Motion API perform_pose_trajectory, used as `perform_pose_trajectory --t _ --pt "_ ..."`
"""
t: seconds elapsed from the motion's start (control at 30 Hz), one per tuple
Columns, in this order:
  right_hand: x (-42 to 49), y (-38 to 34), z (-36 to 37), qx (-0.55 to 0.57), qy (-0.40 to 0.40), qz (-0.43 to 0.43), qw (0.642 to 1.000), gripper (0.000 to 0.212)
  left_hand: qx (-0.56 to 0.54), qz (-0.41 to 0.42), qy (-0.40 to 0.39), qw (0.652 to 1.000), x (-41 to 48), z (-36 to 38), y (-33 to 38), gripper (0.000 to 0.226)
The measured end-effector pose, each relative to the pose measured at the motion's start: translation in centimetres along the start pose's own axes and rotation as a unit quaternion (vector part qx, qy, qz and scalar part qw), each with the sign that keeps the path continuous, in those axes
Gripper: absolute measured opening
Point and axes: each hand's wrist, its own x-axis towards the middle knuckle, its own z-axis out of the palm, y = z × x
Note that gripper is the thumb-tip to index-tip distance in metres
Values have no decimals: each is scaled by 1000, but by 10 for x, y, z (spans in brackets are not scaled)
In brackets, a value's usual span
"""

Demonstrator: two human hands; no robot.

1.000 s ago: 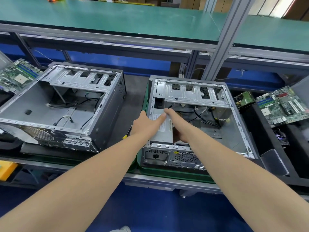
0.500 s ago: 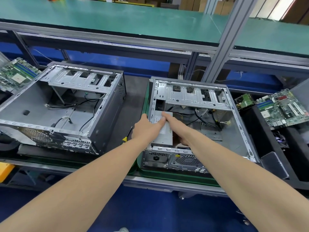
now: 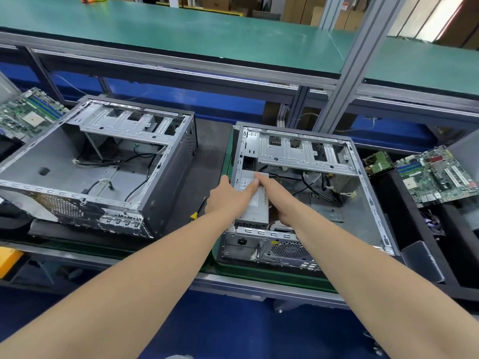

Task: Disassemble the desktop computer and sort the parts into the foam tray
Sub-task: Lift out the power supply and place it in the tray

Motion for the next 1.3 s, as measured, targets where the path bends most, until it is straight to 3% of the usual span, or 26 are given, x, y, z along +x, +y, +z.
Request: perform_pose_trajectory --t 0.13,0.37,0.4,0.5,0.53,0.7,0.83,0.9,1.0,1.07,1.2,1.3 --pt "-7 3 -1 -19 0 20 1000 91 -9 -19 -9 1000 -2 0 0 89" --pt "-8 5 -1 -52 -66 62 995 128 -9 -16 -19 1000 1 1 -4 88" --pt "-6 5 -1 -51 -66 64 994 122 -8 -15 -19 1000 1 1 -5 90" --pt "-1 3 -3 -40 -70 35 996 77 -7 -13 -15 1000 3 2 -5 94" --pt "1 4 -4 -41 -61 27 997 73 -7 -11 -14 1000 4 2 -5 94" --pt "5 4 -3 -47 -46 20 998 99 -5 -5 -6 1000 5 2 -5 92" --pt "2 3 -3 -70 -39 6 997 91 -12 -8 -11 1000 4 1 -5 96" --pt "0 1 0 -104 21 -23 994 87 -21 -7 -12 1000 3 1 -5 97" --pt "-5 -2 -8 -158 123 -136 970 65 -29 -12 -16 999 3 1 -5 102" --pt "-6 -7 -26 -138 40 -182 973 63 -39 -18 -15 999 5 3 -5 102" --pt "-7 -10 -64 -188 -223 -163 943 115 -33 -20 -17 999 8 4 -5 95" --pt "-5 -5 -70 -173 -275 -123 938 141 17 -4 12 1000 8 4 -2 87"
